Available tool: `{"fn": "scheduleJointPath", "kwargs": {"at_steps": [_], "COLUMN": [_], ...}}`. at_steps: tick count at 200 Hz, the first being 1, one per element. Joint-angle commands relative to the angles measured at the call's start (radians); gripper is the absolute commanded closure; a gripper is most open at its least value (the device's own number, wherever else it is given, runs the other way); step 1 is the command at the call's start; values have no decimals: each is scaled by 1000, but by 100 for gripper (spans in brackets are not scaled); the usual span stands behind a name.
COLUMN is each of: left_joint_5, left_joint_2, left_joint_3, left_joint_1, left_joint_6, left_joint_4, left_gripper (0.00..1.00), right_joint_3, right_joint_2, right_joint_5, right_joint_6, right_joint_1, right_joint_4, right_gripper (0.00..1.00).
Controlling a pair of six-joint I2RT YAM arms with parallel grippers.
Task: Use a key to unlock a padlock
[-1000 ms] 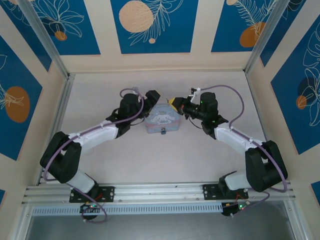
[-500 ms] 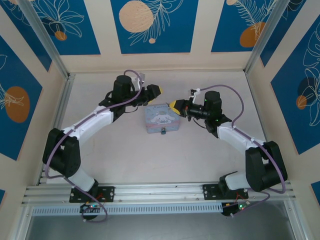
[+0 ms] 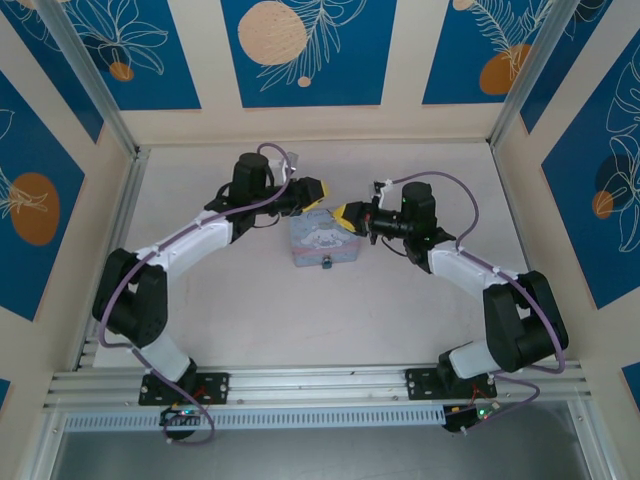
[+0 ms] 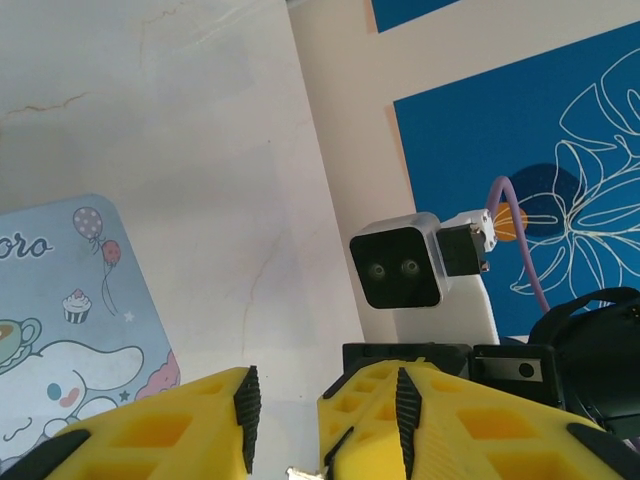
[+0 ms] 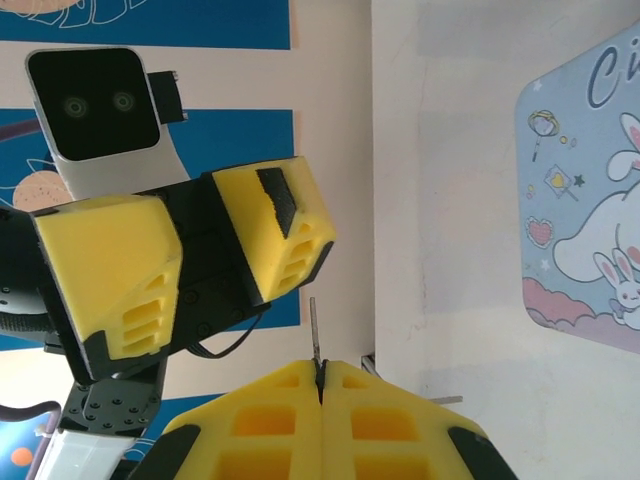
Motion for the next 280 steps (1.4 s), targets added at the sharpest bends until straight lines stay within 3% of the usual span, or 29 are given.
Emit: {"fn": "scheduleJointPath", "kwargs": {"at_steps": [1,52,110,167,205,222,256,280], "left_joint_5": [26,22,27,27,22,17,-35,-86], "left_joint_2": [25,42,53,46,42,40,19,2], "left_joint_3": [-11,-20,-21,-25,-35,-37,-65,-90], "left_joint_1": [-14,-26,-39,-47,-48,-52,-53,-53], "left_joint_6": [-4,-16,-38,-43,-48,-55,-100,-158], "left_joint_4": [37,56,85,92,101,108,134,175], "left_gripper": [59,59,76,85,100,100,100,100], "right_joint_3": [36,33,32,29,30,30,-17,-41], "right_joint_2": [10,11,21,24,27,27,-15,-56], "right_joint_5": [-10,1,13,23,26,24,53,85], "right_joint_6": [12,14,17,17,18,20,53,59], "right_joint_1": [8,11,14,13,12,10,-17,-31], "right_joint_4": [23,24,31,36,38,39,86,83], "right_gripper": [100,100,100,100,100,100,62,58]}}
